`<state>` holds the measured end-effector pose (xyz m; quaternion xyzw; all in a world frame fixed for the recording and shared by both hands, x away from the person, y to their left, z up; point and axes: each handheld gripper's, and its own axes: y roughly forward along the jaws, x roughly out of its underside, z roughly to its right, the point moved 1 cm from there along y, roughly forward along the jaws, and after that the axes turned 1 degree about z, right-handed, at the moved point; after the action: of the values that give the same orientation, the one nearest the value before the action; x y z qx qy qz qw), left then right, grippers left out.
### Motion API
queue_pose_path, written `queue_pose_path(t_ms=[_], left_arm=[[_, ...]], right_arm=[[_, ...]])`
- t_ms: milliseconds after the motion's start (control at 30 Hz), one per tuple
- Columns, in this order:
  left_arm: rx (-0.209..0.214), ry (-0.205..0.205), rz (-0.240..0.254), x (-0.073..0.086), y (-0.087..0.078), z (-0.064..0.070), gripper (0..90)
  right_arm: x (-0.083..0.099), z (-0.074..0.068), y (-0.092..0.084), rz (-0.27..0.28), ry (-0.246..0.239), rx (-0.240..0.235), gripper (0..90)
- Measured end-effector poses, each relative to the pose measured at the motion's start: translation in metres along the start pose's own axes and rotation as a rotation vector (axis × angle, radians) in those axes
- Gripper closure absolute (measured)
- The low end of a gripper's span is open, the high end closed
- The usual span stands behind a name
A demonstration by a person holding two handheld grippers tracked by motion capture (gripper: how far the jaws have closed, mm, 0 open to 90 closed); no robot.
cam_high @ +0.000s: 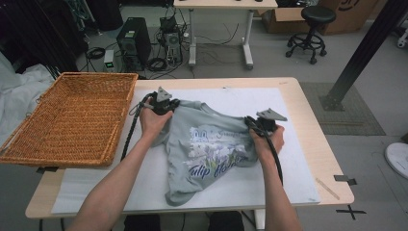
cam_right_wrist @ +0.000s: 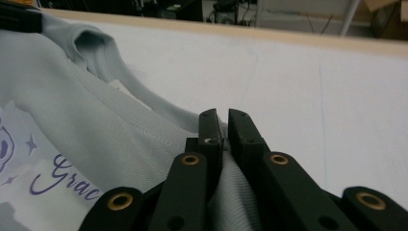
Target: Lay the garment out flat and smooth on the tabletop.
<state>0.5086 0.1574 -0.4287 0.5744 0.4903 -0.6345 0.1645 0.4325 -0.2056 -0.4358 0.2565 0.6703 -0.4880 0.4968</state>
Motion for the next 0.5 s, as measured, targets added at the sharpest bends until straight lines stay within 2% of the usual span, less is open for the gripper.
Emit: queue_pose_path(t_ms=[33,67,100,133,167,200,233,300,333,367,400,433,467,500], left_arm=[[-0.055,-0.001,0.017,-0.005,-0.003,-0.012,84.7],[-0.055,-0.001,0.017,-0.005,-0.003,-0.012,84.3],[-0.099,-0.020,-0.011,-0.004,-0.002,-0.021,84.0],[-0.105,-0.027,-0.044,0.001,0.001,-0.024,83.1],[-0.101,-0.031,-0.087,0.007,0.004,-0.026,81.6],[-0.101,-0.031,-0.087,0.007,0.004,-0.026,80.2],[-0.090,-0.041,-0.151,0.018,0.007,-0.027,78.7],[-0.077,-0.034,-0.176,0.027,0.009,-0.026,78.1],[-0.069,-0.037,-0.181,0.031,0.009,-0.025,77.5],[-0.069,-0.037,-0.181,0.031,0.009,-0.025,77.1],[-0.061,-0.050,-0.185,0.033,0.009,-0.025,77.1],[-0.052,-0.069,-0.179,0.035,0.009,-0.024,77.0],[-0.052,-0.069,-0.179,0.035,0.009,-0.024,76.9],[-0.051,-0.069,-0.179,0.035,0.009,-0.023,76.9]], right_arm=[[-0.009,-0.003,0.009,0.010,-0.029,0.001,84.6],[-0.018,-0.006,0.018,0.024,-0.052,-0.007,84.4],[-0.024,-0.009,0.028,0.034,-0.057,-0.030,83.5],[-0.027,-0.012,0.039,0.012,-0.056,-0.064,81.1],[-0.027,-0.014,0.049,-0.033,-0.061,-0.096,75.2],[-0.027,-0.014,0.049,-0.033,-0.061,-0.096,75.2],[-0.024,-0.012,0.058,-0.046,-0.015,-0.106,69.7],[-0.026,-0.002,0.053,0.014,0.090,-0.072,60.3],[-0.027,0.005,0.048,0.039,0.121,-0.042,57.3],[-0.028,0.012,0.043,0.041,0.137,-0.026,57.4],[-0.028,0.012,0.043,0.041,0.137,-0.026,57.4],[-0.027,0.026,0.036,0.029,0.147,0.018,54.0],[-0.027,0.026,0.036,0.029,0.147,0.018,54.0],[-0.022,0.031,0.034,-0.005,0.191,0.023,51.9]])
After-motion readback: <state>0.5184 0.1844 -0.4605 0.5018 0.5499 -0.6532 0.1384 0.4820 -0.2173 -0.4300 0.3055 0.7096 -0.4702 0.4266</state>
